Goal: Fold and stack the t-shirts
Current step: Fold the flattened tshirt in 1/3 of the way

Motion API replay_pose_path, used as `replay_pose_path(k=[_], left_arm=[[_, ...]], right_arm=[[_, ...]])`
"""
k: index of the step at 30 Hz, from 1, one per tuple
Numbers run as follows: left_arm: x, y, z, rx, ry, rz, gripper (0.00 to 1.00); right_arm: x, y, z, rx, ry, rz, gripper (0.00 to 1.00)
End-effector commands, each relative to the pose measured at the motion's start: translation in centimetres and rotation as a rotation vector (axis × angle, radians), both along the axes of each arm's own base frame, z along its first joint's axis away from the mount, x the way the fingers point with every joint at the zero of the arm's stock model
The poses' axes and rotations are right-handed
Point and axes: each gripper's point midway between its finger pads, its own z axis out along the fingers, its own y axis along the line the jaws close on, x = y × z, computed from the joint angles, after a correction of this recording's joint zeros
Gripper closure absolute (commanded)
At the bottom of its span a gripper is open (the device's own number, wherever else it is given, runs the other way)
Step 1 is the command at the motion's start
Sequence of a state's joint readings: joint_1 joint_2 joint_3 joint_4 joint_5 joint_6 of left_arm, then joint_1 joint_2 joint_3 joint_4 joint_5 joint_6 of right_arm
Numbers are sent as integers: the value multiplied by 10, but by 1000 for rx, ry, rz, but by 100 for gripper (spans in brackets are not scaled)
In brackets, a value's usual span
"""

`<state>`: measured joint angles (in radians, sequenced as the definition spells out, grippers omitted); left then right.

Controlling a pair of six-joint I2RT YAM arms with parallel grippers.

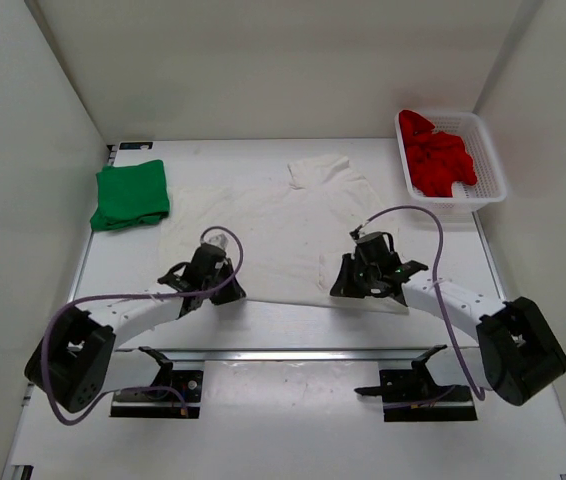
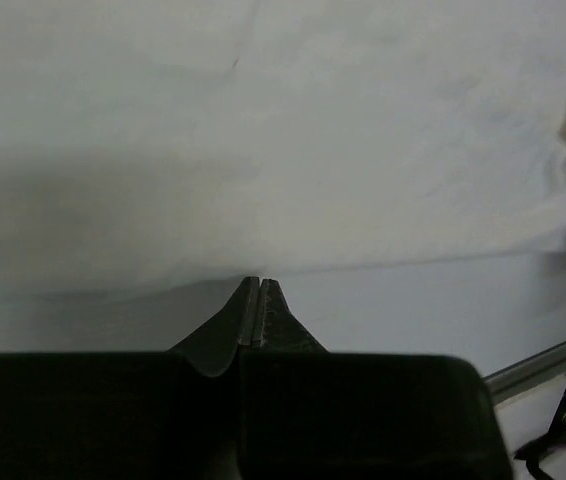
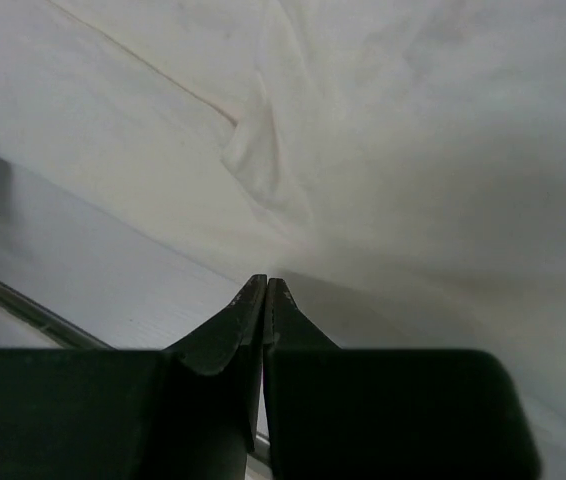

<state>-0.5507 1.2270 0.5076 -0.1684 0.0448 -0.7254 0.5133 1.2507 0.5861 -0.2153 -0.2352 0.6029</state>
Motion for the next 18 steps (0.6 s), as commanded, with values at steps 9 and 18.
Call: replay_pose_path(k=[9, 18], left_arm=[[-7, 20, -27, -144, 57, 112, 97], [-14, 13, 17, -212, -48, 94, 96]], right_arm=[[9, -5, -28, -16, 5, -77, 100], [-5, -17, -17, 4, -2, -93, 100]])
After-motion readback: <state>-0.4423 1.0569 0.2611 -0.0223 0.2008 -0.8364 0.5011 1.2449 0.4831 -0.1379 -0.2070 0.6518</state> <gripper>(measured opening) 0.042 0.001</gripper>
